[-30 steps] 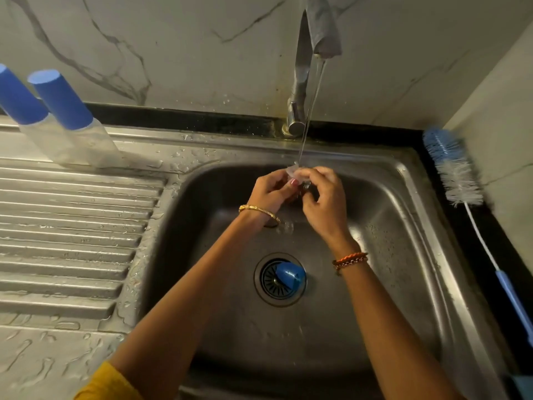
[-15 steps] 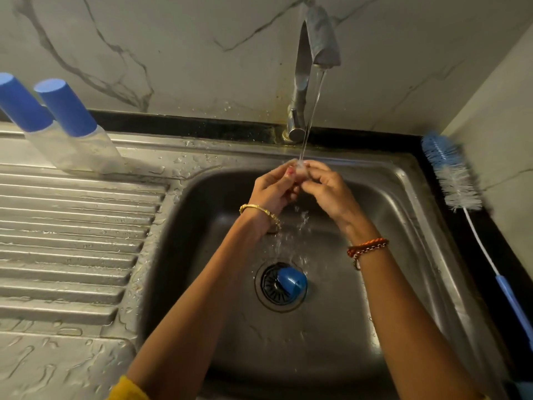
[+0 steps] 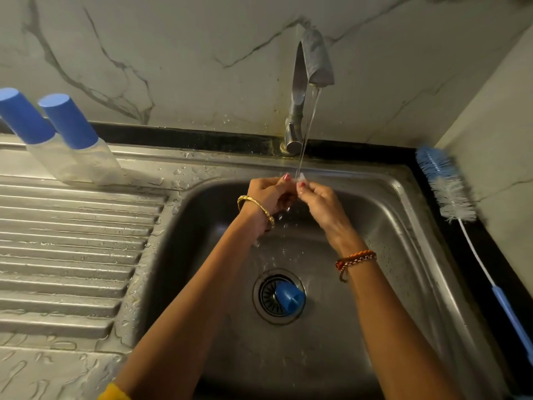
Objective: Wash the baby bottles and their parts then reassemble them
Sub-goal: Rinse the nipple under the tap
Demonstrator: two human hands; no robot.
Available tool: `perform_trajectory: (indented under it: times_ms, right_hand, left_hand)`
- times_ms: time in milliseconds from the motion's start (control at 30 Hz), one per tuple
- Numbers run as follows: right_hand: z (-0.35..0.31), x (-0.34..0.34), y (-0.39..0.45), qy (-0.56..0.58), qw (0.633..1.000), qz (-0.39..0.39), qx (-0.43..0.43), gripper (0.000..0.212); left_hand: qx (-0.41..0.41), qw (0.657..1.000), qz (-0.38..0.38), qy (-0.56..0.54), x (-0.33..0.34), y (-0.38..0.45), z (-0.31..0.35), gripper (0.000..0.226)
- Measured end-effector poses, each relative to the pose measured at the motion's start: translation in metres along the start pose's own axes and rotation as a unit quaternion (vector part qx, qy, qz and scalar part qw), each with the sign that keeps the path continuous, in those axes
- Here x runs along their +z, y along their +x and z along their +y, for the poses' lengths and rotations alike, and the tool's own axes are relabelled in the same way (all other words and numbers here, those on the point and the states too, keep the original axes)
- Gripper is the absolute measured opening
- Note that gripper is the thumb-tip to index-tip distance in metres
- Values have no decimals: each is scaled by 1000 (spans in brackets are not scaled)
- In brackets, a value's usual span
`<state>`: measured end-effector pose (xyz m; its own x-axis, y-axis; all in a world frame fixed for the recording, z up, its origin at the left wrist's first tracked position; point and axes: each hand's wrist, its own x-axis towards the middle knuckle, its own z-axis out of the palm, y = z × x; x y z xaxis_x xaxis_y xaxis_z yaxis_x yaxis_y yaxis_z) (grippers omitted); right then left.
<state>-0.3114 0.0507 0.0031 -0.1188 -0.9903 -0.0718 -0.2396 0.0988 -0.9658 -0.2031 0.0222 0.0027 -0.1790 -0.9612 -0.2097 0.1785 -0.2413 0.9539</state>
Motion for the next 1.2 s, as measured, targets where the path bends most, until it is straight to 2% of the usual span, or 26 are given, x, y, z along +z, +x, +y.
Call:
perform_trajectory:
  times_ms: [133, 300, 400, 467, 500, 567, 700, 833, 900, 1033, 1133, 1200]
  right_hand:
    - [-1, -6, 9, -39, 999, 3, -1, 25]
    - [-1, -2, 12, -13, 996, 85, -16, 22]
    - [-4, 4, 9, 71, 986, 146, -19, 19]
    - [-3, 5, 9, 46, 982, 179, -44, 21]
    - [-2, 6, 9, 19, 982, 182, -53, 22]
    - [1, 9, 10, -25, 979, 188, -70, 25]
    - [-2, 12, 6, -2, 975, 190, -114, 23]
    - [3, 11, 2, -82, 964, 161, -197, 25]
    - [7, 7, -1, -127, 948, 153, -250, 24]
    - [14, -1, -1, -190, 910, 151, -335, 29]
    - [18, -3, -1, -204, 881, 200, -376, 29]
    - [14, 0, -2, -174, 883, 233, -368, 40]
  left_hand:
    - [-36, 995, 81, -36, 12, 4, 1, 27]
    - [-65, 987, 122, -79, 21, 6, 6, 24]
    - [-65, 985, 119, -105, 20, 1, 6, 21]
    - [-49, 988, 112, -94, 18, -3, 5, 14]
    - [-35, 990, 107, -88, 16, -5, 4, 9]
    - [-12, 991, 94, -93, 13, -6, 4, 14]
    - [16, 996, 62, -59, 12, -8, 4, 22]
    - [23, 997, 68, -30, 11, -8, 6, 14]
    - [9, 998, 68, -9, 11, -7, 7, 22]
    - [-50, 995, 75, -39, 15, -7, 10, 30]
    - [-94, 989, 100, -51, 22, -8, 12, 30]
    - [-126, 982, 116, -80, 29, -10, 12, 25]
